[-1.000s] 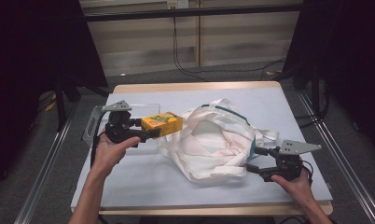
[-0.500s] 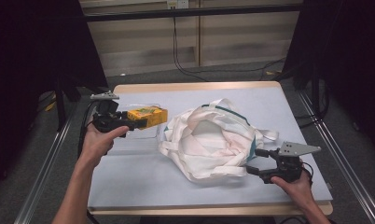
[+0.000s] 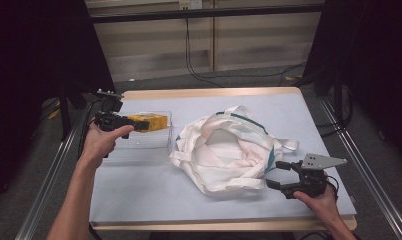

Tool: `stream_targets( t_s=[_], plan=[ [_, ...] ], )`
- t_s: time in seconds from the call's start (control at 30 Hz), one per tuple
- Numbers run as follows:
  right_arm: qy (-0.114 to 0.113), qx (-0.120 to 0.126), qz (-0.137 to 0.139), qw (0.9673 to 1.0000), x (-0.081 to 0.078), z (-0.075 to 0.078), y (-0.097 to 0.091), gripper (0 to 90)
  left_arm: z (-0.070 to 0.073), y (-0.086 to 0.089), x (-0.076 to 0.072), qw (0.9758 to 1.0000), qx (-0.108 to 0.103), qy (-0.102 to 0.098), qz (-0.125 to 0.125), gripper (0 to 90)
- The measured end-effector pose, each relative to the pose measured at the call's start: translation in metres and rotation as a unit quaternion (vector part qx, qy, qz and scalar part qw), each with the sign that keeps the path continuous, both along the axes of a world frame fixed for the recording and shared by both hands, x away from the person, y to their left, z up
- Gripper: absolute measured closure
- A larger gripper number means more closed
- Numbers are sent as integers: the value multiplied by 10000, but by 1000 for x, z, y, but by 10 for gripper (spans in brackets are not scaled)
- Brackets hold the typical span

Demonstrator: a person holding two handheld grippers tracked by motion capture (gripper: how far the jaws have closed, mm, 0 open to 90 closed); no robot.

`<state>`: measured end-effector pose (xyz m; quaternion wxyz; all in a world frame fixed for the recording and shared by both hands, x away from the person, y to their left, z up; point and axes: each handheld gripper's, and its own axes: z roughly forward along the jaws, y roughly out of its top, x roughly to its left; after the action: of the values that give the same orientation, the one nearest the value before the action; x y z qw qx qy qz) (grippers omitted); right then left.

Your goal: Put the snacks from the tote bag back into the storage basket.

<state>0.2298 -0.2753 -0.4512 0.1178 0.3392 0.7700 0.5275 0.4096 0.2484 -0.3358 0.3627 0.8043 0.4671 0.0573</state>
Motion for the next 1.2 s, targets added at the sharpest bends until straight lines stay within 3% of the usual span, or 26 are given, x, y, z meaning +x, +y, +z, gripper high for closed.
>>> stream_targets(
  t_s=[0.27,0.3,0.37,0.53,0.7,0.97,1.03,1.2],
  plan=[
    [18,-45,135,9999,3,-1,6,219,-2,-2,13,9993,205,216,220,274],
    [-4,-51,152,9999,3,-1,7,219,-3,-3,14,9990,140,236,339,274],
    [15,-53,145,9999,3,-1,7,219,-2,-4,18,9988,331,278,243,274],
    [22,-124,156,9998,5,-2,7,218,-3,-10,26,9980,402,406,281,274],
    [53,-126,205,9997,5,-3,8,217,-5,-17,35,9955,684,574,331,274],
    [68,-121,205,9997,6,-3,8,217,-4,-22,45,9936,690,771,463,274],
    [70,-122,211,9997,7,-4,8,217,-6,-23,47,9920,806,818,517,274],
    [60,-135,224,9996,7,-3,8,218,-11,-27,51,9904,781,964,609,274]
  ],
)
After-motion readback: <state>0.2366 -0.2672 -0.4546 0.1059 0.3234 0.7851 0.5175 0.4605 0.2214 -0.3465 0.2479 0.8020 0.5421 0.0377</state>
